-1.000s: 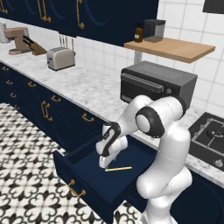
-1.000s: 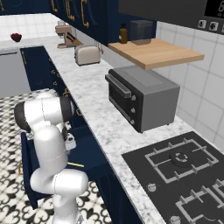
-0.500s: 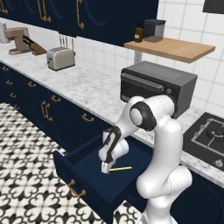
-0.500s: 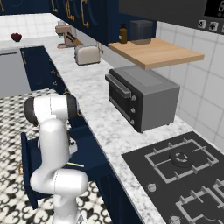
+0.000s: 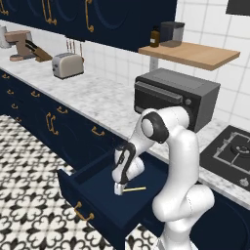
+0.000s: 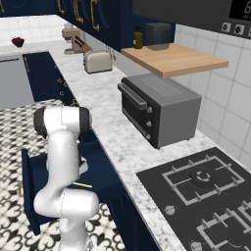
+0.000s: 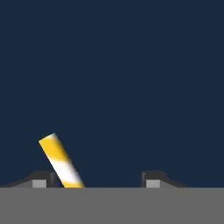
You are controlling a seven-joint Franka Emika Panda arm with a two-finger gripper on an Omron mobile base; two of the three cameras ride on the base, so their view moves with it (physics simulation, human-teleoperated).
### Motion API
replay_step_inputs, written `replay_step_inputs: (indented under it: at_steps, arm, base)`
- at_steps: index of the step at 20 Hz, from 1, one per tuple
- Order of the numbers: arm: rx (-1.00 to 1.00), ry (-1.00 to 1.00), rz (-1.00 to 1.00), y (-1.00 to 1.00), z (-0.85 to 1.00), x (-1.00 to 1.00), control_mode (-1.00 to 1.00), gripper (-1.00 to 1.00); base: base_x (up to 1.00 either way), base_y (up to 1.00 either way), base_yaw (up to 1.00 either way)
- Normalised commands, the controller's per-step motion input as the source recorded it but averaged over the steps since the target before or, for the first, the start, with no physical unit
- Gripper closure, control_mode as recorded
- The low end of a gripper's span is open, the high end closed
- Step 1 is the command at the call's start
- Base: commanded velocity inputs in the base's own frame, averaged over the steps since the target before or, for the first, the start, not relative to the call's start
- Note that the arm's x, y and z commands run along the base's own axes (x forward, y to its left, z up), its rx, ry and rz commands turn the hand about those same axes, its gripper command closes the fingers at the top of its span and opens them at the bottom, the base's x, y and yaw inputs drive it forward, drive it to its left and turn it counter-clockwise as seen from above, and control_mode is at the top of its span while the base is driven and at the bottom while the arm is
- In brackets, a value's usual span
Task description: Take a straw from the drawer in front and place it inside the glass cup on the dining counter.
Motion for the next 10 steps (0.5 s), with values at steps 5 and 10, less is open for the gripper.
replay_step_inputs:
  at_steps: [5, 10]
  arm:
    - [0.00, 0.00, 0.04, -0.01, -0.40, 0.00, -1.00, 1.00]
    - [0.00, 0.00, 0.02, -0.04, -0.31, 0.00, -1.00, 1.00]
  base:
    - [0.00, 0.00, 0.00]
    - [0.00, 0.00, 0.00]
